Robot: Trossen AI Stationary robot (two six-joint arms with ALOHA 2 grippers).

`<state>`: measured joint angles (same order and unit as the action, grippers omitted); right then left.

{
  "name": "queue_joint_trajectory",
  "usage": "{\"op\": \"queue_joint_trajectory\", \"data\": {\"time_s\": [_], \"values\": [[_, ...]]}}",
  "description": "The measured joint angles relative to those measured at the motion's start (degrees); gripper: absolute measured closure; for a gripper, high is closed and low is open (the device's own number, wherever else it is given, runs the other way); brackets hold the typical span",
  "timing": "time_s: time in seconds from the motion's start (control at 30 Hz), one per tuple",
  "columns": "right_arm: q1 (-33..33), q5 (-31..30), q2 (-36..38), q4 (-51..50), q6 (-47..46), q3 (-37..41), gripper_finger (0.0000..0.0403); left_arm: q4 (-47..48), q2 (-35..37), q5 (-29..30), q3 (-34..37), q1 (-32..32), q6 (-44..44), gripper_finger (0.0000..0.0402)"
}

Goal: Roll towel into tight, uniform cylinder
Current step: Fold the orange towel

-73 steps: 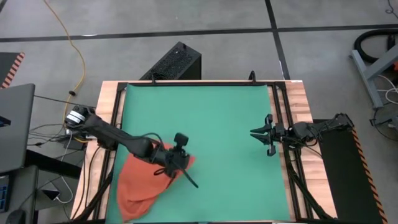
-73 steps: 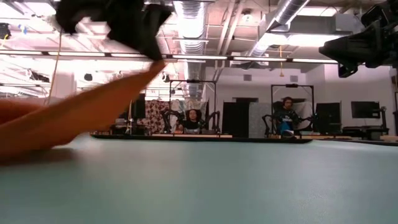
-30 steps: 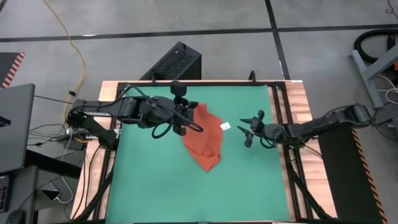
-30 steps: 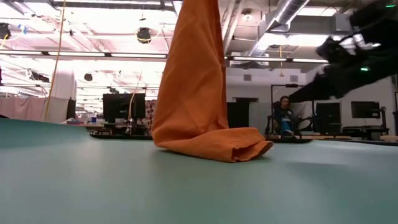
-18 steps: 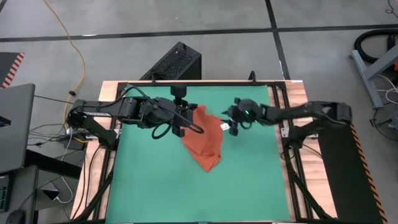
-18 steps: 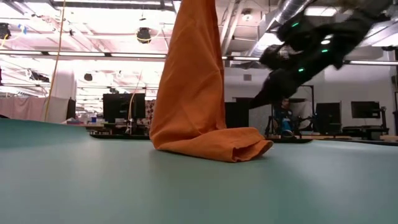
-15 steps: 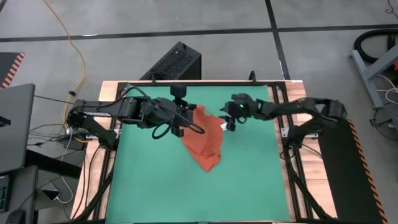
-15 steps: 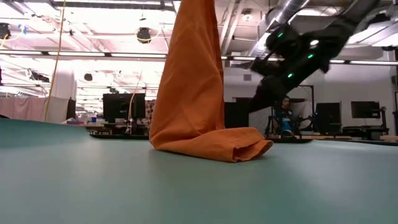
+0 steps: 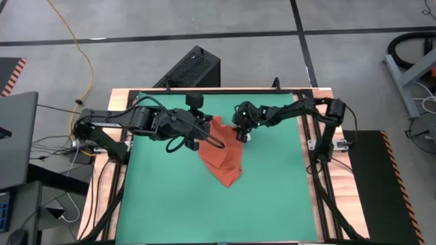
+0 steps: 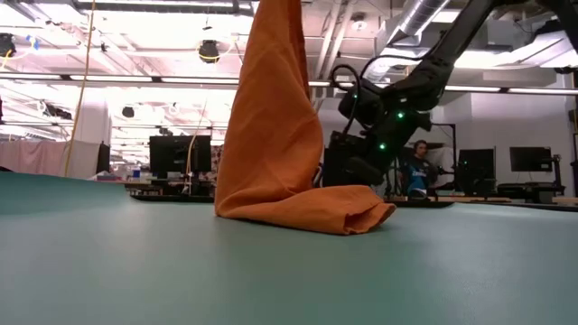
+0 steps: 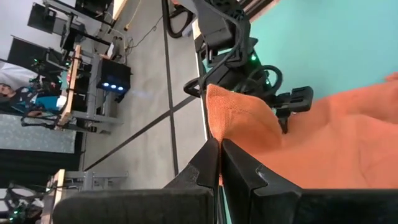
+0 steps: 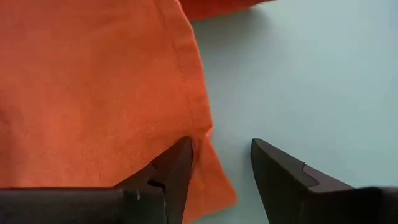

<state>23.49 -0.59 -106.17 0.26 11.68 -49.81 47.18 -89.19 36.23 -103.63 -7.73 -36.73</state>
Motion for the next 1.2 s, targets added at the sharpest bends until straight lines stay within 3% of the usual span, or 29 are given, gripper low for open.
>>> {"op": "queue_joint_trajectory", "data": {"time_s": [0.1,0.27,0.43,0.7,0.83,1.03,1.2], "values": [[-0.8,-3.2,-1.2,-0.8,-0.8,-0.2,0.0264,0.4,0.0,0.0,0.0,0.0,-0.2,0.0401],[-2.7,-6.4,-0.4,-2.0,-1.6,-0.2,0.0384,2.0,0.0,0.1,0.0,0.3,1.2,0.0401],[-7.0,-12.8,6.8,-6.5,-4.0,0.3,0.0396,3.9,0.0,0.3,0.0,0.6,6.1,0.0401],[-15.1,-32.8,29.3,-21.7,-11.4,0.4,0.0400,7.7,3.4,0.8,0.0,0.9,13.1,0.0401],[-17.1,-37.0,39.5,-25.9,-13.0,0.3,0.0401,10.0,4.4,0.9,0.0,2.1,16.1,0.0401],[-17.6,-43.2,49.0,-26.4,-11.1,0.3,0.0402,9.4,5.3,4.2,2.5,5.6,13.3,0.0401],[-15.5,-47.6,54.0,-18.1,-3.2,0.3,0.0402,4.1,5.3,3.0,2.7,11.6,8.3,0.0401]]}}
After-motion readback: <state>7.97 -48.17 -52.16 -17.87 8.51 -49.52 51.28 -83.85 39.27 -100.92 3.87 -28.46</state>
